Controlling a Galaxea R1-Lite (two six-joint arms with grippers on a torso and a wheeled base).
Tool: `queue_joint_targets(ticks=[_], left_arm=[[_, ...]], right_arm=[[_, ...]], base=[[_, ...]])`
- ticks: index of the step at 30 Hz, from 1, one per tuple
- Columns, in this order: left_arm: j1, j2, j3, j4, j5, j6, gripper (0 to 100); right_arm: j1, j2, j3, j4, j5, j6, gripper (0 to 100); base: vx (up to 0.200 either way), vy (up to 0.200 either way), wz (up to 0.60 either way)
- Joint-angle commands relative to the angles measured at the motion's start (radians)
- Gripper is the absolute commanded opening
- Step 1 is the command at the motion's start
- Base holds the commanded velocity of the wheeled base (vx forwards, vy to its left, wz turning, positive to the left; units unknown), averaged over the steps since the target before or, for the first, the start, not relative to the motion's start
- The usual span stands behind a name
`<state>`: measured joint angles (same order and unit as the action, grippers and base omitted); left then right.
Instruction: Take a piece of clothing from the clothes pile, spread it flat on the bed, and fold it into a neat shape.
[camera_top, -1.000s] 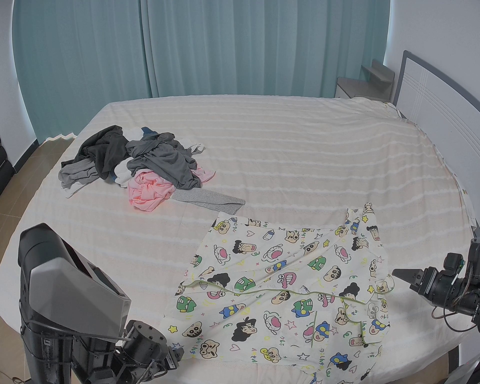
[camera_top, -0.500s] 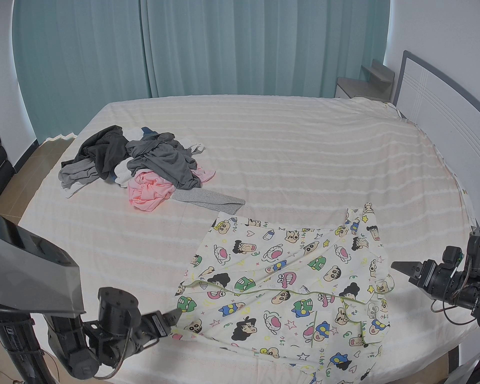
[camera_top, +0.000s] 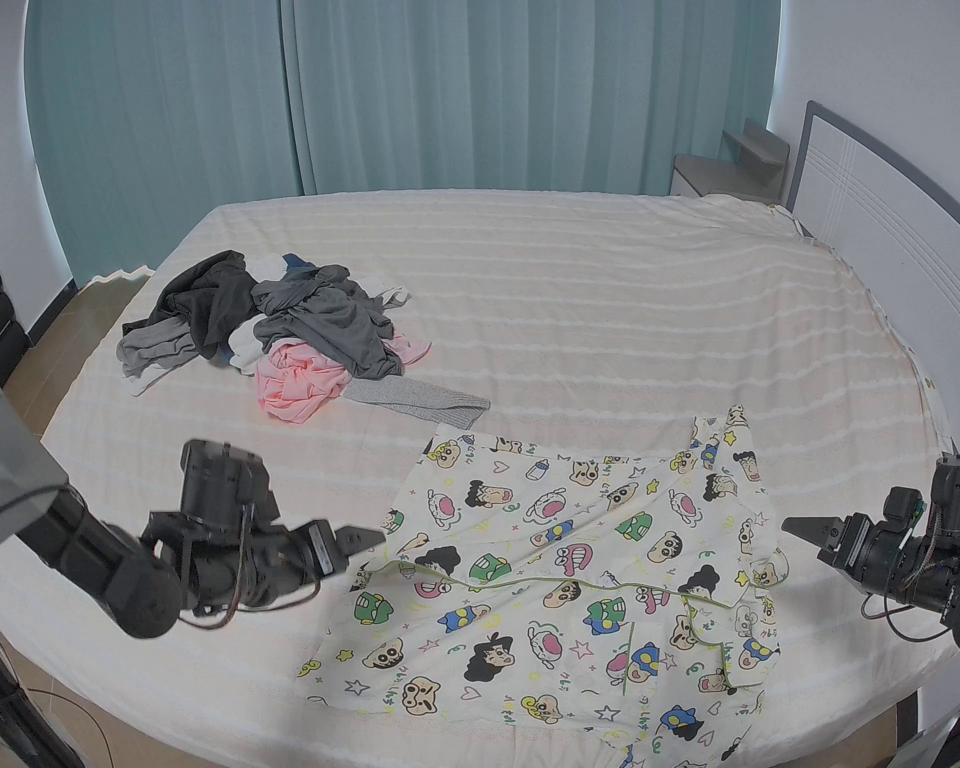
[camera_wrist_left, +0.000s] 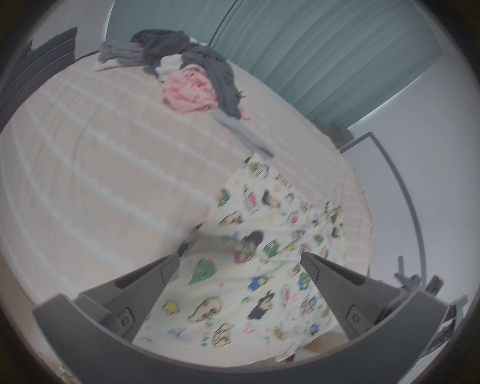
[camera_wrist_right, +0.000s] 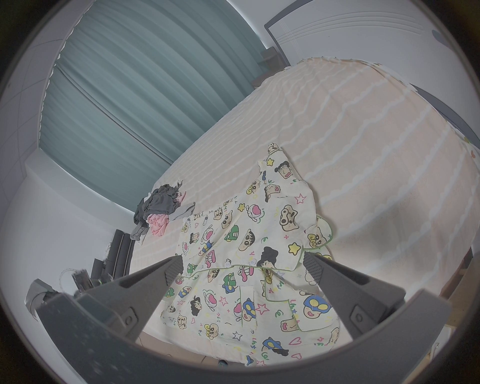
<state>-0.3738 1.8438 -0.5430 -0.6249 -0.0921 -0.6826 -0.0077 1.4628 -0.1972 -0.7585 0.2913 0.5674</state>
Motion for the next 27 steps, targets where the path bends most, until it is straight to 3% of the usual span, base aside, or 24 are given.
queue_joint_targets(ticks=[1,4,10,14,16,18,27], left_arm=[[0.079,0.068,-0.324,0.140,-0.098,0.044,100],[0.082,0.207,-0.428,0.139,-0.081,0.117,100],[0.072,0.442,-0.658,0.148,-0.080,0.132,100],[0.072,0.520,-0.703,0.143,-0.080,0.179,100],[0.073,0.583,-0.739,0.143,-0.063,0.255,100],[0.072,0.601,-0.762,0.137,-0.032,0.262,100],[0.058,0.655,-0.882,0.132,-0.029,0.239,100]], right_arm=[[-0.005,0.021,-0.005,-0.001,0.000,-0.014,100],[-0.009,0.019,0.002,-0.001,-0.001,-0.014,100],[-0.011,0.011,0.021,0.001,-0.004,-0.017,100],[-0.011,0.008,0.027,0.001,-0.006,-0.027,100],[-0.011,0.014,0.035,0.001,-0.006,-0.037,100],[-0.011,0.014,0.038,0.001,-0.006,-0.037,100],[-0.005,-0.007,0.045,0.002,-0.020,-0.052,100]], base=[[0.000,0.000,0.00],[0.000,0.000,0.00],[0.000,0.000,0.00],[0.000,0.000,0.00],[0.000,0.000,0.00],[0.000,0.000,0.00],[0.000,0.000,0.00]])
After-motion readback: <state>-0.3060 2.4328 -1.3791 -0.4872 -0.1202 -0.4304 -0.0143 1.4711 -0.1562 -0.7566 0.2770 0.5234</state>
